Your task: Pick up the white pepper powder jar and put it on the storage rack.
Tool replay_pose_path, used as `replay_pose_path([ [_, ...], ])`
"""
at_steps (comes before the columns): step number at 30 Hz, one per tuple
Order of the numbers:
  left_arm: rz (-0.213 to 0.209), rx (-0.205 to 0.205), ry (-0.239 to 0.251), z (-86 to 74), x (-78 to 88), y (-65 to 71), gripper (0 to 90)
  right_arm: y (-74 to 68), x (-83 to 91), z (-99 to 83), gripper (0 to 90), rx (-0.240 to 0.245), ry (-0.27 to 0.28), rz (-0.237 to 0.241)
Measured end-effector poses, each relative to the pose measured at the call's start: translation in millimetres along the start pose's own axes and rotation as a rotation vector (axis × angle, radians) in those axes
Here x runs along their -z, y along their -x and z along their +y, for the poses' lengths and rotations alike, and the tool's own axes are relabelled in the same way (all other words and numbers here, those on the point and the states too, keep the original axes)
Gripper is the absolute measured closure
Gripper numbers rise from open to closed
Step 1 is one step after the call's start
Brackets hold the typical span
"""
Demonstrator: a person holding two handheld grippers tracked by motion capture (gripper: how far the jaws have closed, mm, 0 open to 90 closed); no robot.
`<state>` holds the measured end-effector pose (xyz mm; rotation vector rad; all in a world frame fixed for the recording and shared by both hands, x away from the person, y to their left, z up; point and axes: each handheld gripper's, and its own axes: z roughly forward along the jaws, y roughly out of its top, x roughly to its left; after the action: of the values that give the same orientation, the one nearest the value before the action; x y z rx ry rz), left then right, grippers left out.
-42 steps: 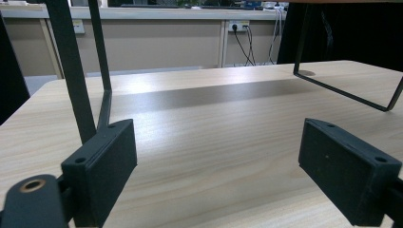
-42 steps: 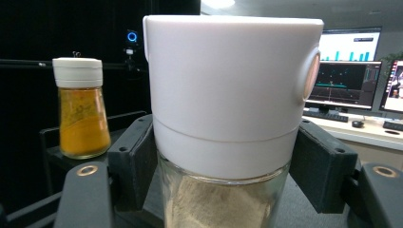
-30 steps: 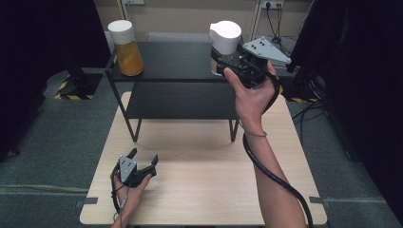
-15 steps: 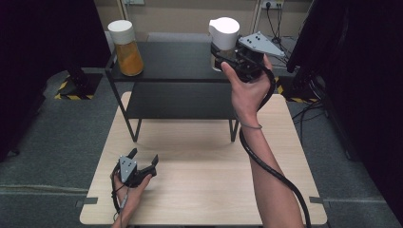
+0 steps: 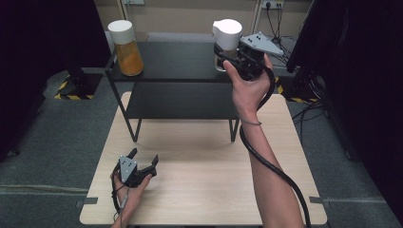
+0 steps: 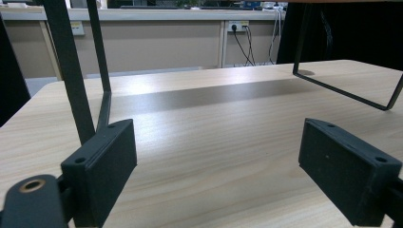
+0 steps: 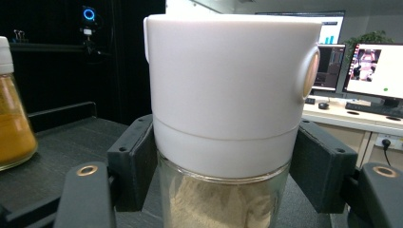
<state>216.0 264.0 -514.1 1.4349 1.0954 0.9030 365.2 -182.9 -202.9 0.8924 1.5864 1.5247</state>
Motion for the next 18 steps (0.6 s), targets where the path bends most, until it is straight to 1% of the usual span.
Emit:
replay_pose_path([
  [6, 0.0, 0.0, 0.002, -0.4, 0.2, -0.1, 11.8, 0.1, -4.5, -0.9, 30.7, 0.0, -0.024, -0.01],
  [15, 0.001, 0.0, 0.002, -0.4, 0.2, 0.2, 11.8, 0.6, -7.0, -4.9, 30.6, -0.006, -0.034, -0.015],
  [18, 0.0, 0.0, 0.001, -0.2, 0.1, -0.1, 11.8, 0.4, -7.2, -5.0, 30.6, -0.002, -0.033, -0.014],
])
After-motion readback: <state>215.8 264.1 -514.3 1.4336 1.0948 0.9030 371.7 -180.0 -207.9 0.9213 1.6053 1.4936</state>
